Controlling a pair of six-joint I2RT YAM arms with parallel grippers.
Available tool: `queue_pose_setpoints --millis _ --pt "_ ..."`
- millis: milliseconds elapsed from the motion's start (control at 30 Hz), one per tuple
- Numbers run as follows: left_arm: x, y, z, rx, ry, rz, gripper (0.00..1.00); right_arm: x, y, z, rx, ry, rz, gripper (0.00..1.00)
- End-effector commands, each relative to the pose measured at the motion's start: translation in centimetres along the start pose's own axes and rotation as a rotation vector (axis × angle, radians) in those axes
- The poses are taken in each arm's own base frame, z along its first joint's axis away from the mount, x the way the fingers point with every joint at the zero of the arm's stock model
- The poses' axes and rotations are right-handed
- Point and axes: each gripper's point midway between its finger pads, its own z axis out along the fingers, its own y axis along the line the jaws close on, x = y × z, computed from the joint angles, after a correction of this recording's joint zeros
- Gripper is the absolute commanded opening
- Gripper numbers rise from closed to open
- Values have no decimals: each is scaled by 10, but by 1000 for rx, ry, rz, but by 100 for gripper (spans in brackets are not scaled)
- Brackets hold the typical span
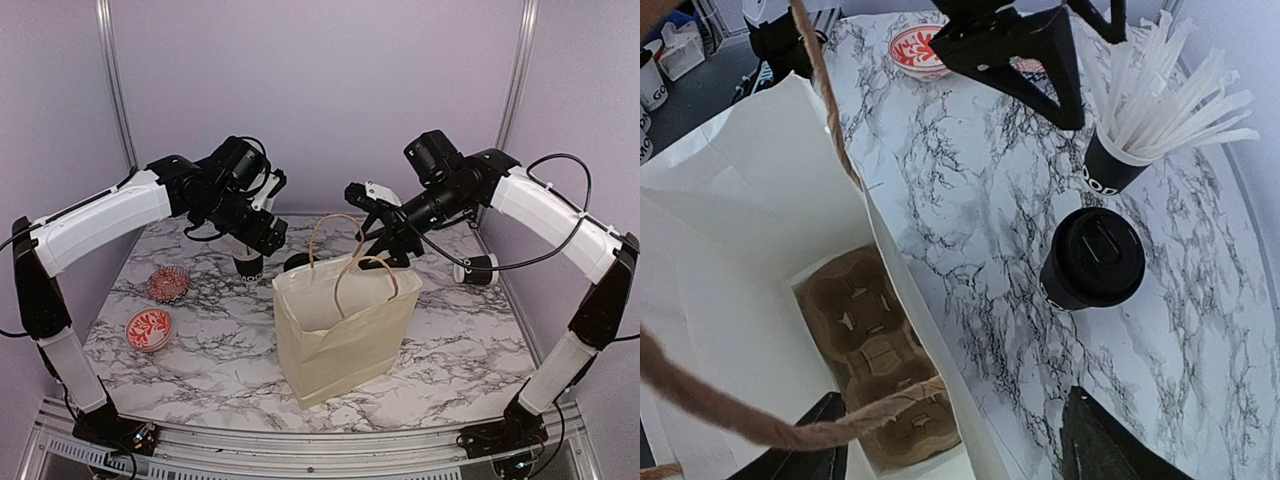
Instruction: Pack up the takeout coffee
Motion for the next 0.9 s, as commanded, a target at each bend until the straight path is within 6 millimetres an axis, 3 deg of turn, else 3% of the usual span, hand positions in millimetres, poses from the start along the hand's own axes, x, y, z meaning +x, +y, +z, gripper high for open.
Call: queue_pose_setpoints --millis 0,167,333,500,567,767,867 --pt "-35 17 -15 -92 -180 -40 99 -8 -5 2 57 23 -44 68" --pt "-53 14 -29 -52 -343 -82 99 -15 -3 12 1 28 -67 44" --pt "-67 14 -45 -32 -457 -89 99 -9 5 16 -60 60 -84 0" --pt "-70 17 -30 -53 -416 -92 99 4 7 -4 -45 81 -90 0" --pt "-68 8 -22 -18 -389 -56 99 9 6 -17 -48 74 -77 0" --pt "-47 -18 16 84 -196 7 84 48 16 -54 -41 119 -37 0" --pt "-31 -28 37 112 -101 25 82 63 26 -58 -32 151 -36 0"
